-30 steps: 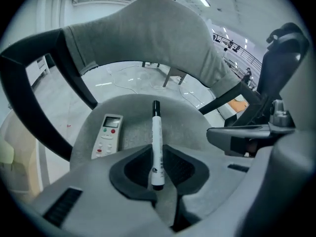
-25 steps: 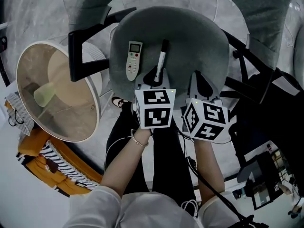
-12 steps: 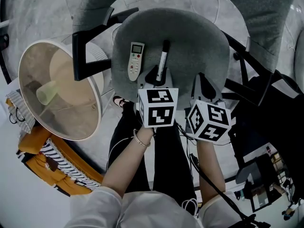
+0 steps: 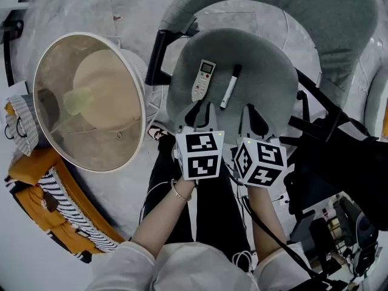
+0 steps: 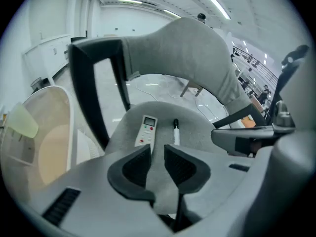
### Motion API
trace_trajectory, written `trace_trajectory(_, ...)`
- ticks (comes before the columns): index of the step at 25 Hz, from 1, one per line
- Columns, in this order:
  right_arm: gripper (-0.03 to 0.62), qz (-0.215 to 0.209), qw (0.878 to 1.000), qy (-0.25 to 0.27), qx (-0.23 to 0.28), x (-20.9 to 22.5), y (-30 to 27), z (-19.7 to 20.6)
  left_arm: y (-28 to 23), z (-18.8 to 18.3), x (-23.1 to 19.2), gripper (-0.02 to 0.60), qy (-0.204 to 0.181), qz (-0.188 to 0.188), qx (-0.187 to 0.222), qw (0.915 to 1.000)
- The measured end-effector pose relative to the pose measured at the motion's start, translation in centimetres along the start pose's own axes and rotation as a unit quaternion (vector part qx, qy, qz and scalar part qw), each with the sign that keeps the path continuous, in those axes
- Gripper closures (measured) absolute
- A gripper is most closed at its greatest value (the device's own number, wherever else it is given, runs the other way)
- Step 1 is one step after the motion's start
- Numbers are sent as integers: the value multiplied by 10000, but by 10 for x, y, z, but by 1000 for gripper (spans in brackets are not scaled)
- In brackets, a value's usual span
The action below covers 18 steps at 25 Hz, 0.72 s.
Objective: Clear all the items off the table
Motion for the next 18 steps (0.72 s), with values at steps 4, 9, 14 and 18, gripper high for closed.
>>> trace_trajectory(4,569,-459,9965,691,45,-50,-5,-12,34,7,-44,502,563,-380,395,9969)
trace_trajectory(9,569,-970,9873,1258,-71,-148,-3,-8,96,36,-129,532,1243,-993,621,9853)
trace_trajectory(14,569,-1569,9674,1985,-109,-254,8,-14,166,65,-220,563,2108,-1602,833,9607)
trace_trajectory(18,569,-1896,9470,2591,-114,-317,7,-15,207,84,-269,573,2520,-1819,1149,9435)
Point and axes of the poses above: the fingertips, and each gripper's own axes: y backward along the fingers, x to its right, z out of its underside, the point moved 8 cm from there along y, backward along the fingers, and after that the axes turned 2 degrees about y, right-handed, at the moved point
